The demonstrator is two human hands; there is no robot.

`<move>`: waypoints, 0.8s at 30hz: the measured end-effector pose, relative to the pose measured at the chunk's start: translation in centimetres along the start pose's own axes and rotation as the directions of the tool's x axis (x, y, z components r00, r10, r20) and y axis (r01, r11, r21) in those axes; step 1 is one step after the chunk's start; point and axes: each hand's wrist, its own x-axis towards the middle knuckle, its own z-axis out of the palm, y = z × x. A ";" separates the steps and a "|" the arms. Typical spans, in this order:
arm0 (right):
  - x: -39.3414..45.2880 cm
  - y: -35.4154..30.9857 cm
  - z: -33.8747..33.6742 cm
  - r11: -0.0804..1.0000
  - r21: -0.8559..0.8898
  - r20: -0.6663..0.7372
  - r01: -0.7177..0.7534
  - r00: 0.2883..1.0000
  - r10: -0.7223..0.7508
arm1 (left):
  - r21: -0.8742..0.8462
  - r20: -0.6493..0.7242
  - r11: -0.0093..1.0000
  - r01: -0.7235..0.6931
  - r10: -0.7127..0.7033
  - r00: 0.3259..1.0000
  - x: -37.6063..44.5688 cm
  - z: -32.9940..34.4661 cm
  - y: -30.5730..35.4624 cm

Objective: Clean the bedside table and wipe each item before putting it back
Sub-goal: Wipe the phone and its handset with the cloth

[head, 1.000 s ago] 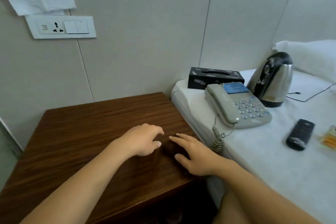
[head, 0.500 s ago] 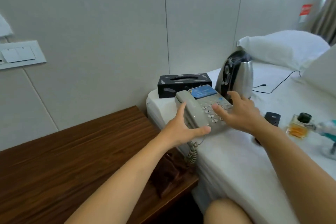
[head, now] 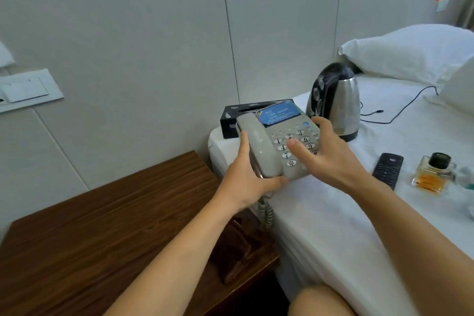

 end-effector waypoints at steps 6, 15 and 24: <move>-0.9 -7.6 0.5 0.984 0.107 0.021 0.144 0.989 -0.147 | 0.103 -0.116 0.991 -0.084 0.096 0.989 -4.5 -7.6 4.4; -3.8 -19.0 7.5 0.902 0.287 0.179 0.322 0.907 -0.381 | 0.241 -0.378 0.967 0.080 0.018 0.926 -16.5 -19.1 6.5; -14.1 -19.0 17.2 0.886 0.367 0.359 0.283 0.835 -0.416 | 0.137 -0.484 0.958 0.252 -0.157 0.861 -29.7 -21.3 -2.0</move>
